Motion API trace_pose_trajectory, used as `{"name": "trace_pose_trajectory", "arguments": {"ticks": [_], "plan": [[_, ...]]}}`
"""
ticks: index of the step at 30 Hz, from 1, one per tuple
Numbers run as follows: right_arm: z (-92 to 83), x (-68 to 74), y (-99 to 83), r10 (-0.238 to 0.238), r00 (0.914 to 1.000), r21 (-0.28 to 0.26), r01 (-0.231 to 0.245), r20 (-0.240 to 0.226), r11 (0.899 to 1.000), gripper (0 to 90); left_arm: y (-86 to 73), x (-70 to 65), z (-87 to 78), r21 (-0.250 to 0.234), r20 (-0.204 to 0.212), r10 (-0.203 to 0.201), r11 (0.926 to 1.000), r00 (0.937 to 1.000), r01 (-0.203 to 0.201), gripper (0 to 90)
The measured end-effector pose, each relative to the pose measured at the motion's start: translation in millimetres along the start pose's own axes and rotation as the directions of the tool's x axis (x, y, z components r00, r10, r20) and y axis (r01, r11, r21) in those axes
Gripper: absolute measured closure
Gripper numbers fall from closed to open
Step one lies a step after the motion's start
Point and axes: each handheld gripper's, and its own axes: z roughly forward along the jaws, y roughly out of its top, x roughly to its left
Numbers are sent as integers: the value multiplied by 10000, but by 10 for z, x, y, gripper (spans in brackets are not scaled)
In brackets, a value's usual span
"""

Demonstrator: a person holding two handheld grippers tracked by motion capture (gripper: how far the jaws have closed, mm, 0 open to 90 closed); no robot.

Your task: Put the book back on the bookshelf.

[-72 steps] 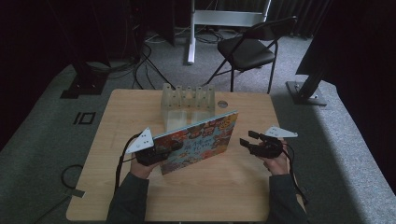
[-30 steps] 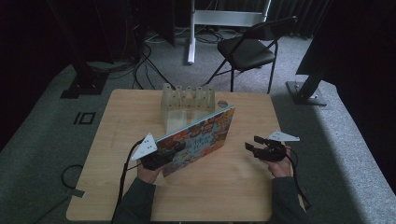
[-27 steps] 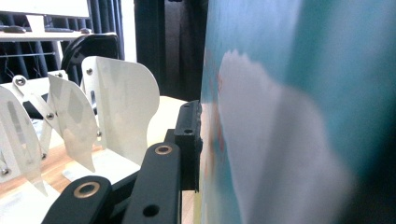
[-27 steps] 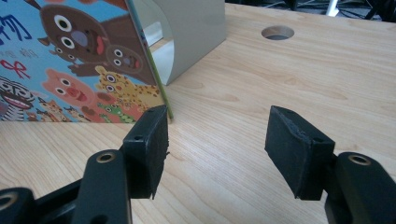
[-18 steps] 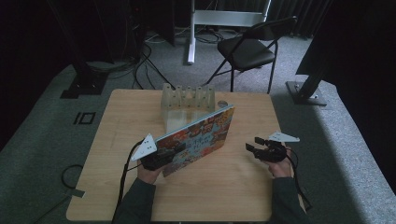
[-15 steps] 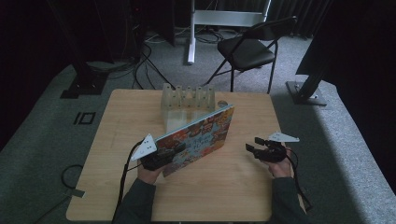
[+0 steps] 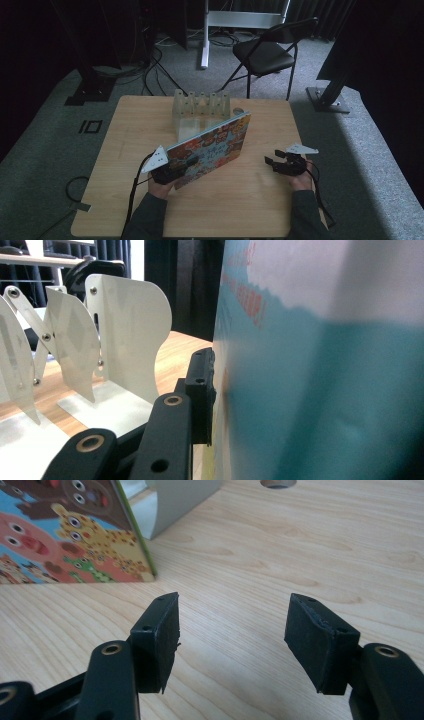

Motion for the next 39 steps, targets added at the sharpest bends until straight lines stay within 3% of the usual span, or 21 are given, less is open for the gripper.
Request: {"name": "trace_pose_trajectory", "arguments": {"ticks": [7,30,39], "plan": [[26,-22,-41,-71,9995,275,63,303,9996,373,-49,8,6,36,-2,-88,10000,10000,88,716],[52,-97,-119,40,9980,646,-81,631,9979,354,-209,22,24,216,25,-420,9989,9991,419,730],[99,-106,-176,21,9971,948,-92,757,9955,341,-216,2,32,190,-147,-259,9995,9996,262,777]]}}
